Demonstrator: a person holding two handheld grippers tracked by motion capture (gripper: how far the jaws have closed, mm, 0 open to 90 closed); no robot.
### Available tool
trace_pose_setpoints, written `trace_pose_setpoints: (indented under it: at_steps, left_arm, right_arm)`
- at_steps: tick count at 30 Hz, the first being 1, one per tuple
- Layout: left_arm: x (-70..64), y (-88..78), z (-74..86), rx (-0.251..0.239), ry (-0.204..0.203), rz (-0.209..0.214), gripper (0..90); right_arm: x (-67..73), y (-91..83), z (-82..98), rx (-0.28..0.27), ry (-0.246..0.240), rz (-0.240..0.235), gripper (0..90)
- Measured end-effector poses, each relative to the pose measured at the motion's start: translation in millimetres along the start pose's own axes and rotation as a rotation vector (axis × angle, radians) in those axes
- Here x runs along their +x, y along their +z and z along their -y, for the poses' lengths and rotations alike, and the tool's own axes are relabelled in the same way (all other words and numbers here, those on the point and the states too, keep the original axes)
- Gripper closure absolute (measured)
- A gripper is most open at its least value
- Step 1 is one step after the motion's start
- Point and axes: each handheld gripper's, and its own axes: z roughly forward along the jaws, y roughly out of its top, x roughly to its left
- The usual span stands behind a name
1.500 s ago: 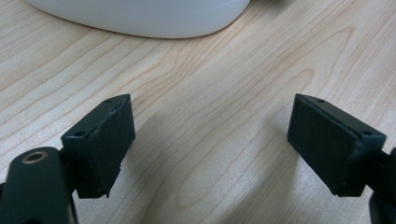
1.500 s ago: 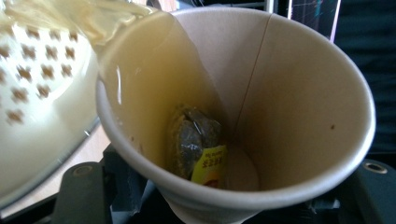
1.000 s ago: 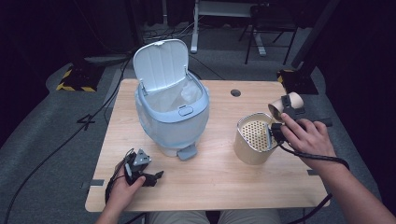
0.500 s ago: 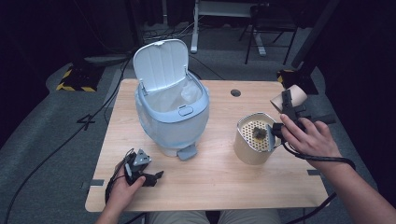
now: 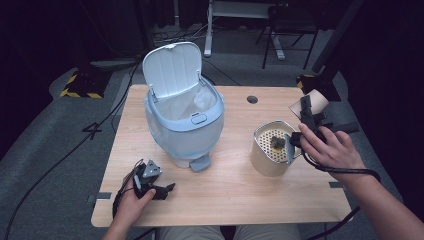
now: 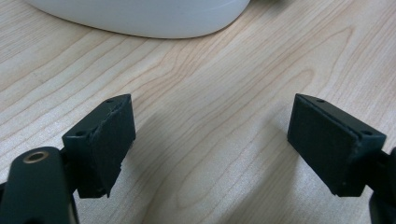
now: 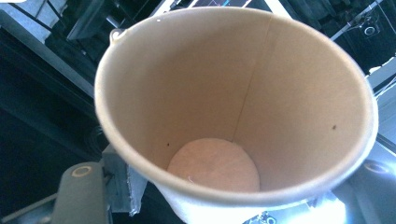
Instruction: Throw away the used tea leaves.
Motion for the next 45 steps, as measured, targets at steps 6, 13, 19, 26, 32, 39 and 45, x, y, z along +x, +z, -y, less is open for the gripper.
trace_pose_setpoints:
  at_steps: [6, 13, 19, 26, 32, 39, 45]
  left_arm:
    - [0.0, 0.0, 0.0, 0.000, 0.000, 0.000, 15.8]
    - [0.4, 0.2, -0.1, 0.001, -0.001, 0.005, 15.7]
    - [1.4, 0.9, -0.9, 0.000, 0.005, 0.012, 15.4]
    - [1.5, 1.1, -1.0, -0.001, 0.006, 0.014, 15.4]
    - [1.5, 1.1, -1.0, -0.001, 0.006, 0.014, 15.4]
    - [1.5, 1.1, -1.0, -0.001, 0.006, 0.014, 15.4]
    - [1.4, 1.1, -1.0, -0.001, 0.006, 0.014, 15.4]
  right_arm:
    - [0.6, -0.3, 2.0, 0.012, 0.017, 0.011, 30.7]
    - [-1.9, 7.6, 19.5, -0.081, 0.394, -0.144, 30.0]
    - [-2.7, 20.7, 47.4, -0.182, 0.831, -0.326, 29.7]
    - [5.0, 30.2, 64.7, -0.285, 1.231, -0.498, 29.7]
    - [11.0, 34.3, 79.3, -0.379, 1.536, -0.626, 29.6]
    - [15.1, 36.5, 86.1, -0.446, 1.818, -0.793, 29.5]
    - [17.6, 36.1, 87.5, -0.481, 2.010, -0.956, 29.6]
